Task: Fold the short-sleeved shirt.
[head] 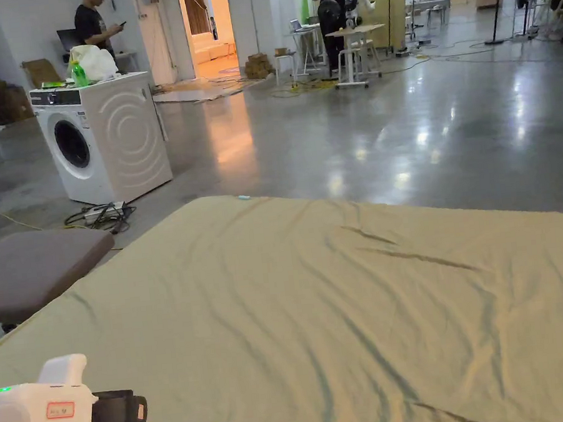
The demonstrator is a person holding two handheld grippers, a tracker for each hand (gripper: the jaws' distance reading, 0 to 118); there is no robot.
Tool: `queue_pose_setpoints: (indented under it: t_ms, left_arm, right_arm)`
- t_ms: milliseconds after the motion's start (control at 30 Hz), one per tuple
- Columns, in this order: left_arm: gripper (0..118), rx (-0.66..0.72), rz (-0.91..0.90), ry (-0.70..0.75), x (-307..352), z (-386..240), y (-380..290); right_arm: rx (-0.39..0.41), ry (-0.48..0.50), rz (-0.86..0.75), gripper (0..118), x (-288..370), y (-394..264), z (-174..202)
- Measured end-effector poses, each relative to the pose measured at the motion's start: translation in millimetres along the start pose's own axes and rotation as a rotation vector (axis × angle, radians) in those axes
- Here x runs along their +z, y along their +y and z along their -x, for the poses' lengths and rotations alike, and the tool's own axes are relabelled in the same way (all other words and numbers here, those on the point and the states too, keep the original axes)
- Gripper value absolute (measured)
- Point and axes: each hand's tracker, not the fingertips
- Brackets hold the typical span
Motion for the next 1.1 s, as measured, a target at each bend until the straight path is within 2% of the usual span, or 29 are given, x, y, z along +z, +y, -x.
queue_pose_setpoints:
  t_ms: [100, 133, 200, 267, 367, 400, 500, 533, 567, 733, 867, 1100]
  left_arm:
    - [74, -0.191, -0.119, -0.064, 55.0, -75.4, -15.7]
    - [74, -0.233, -0.158, -0.096, 58.3, -75.5, -20.9]
    - [74, -0.279, -0.249, -0.224, 85.9, -120.1, -38.8]
    - [74, -0.277, -0.366, -0.254, 102.4, -154.3, -54.5]
    - [72, -0.374, -0.514, -0.191, 125.1, -214.4, -80.8]
    - [67, -0.407, -0.554, -0.208, 130.4, -227.0, -87.7]
    - [24, -0.416, -0.625, -0.233, 154.6, -263.4, -108.9]
    - [7, -0.405, -0.643, -0.241, 160.6, -268.5, -113.6]
    - [1, -0.406, -0.663, -0.253, 166.8, -272.0, -119.0]
    - [1, -0.423, -0.791, -0.223, 195.2, -271.0, -142.6]
    - [1, -0.430, -0.729, -0.188, 199.9, -265.4, -143.6]
    - [1, -0.395, -0.701, -0.178, 200.2, -252.5, -141.7]
  right_arm:
    - [0.016, 0.005, -0.074, 0, 20.2, 7.9, -2.6]
    - [0.023, 0.006, -0.104, 0, 28.1, 12.6, -0.7]
    - [0.069, 0.011, -0.209, 0, 50.1, 22.8, 8.3]
    - [0.125, 0.004, -0.319, 0, 71.7, 31.7, 20.4]
    - [0.203, -0.007, -0.462, 0, 100.4, 44.2, 42.2]
    - [0.234, -0.011, -0.507, 0, 109.5, 45.9, 49.4]
    - [0.342, 0.002, -0.612, 0, 134.6, 44.6, 69.6]
    - [0.361, 0.006, -0.636, 0, 140.6, 42.0, 74.7]
    - [0.382, 0.015, -0.651, 0, 146.4, 39.5, 79.7]
    - [0.477, 0.008, -0.720, 0, 160.4, 24.7, 97.8]
    - [0.549, -0.037, -0.789, 0, 158.5, 16.4, 110.5]
    - [0.535, -0.017, -0.838, 0, 160.4, 12.3, 116.9]
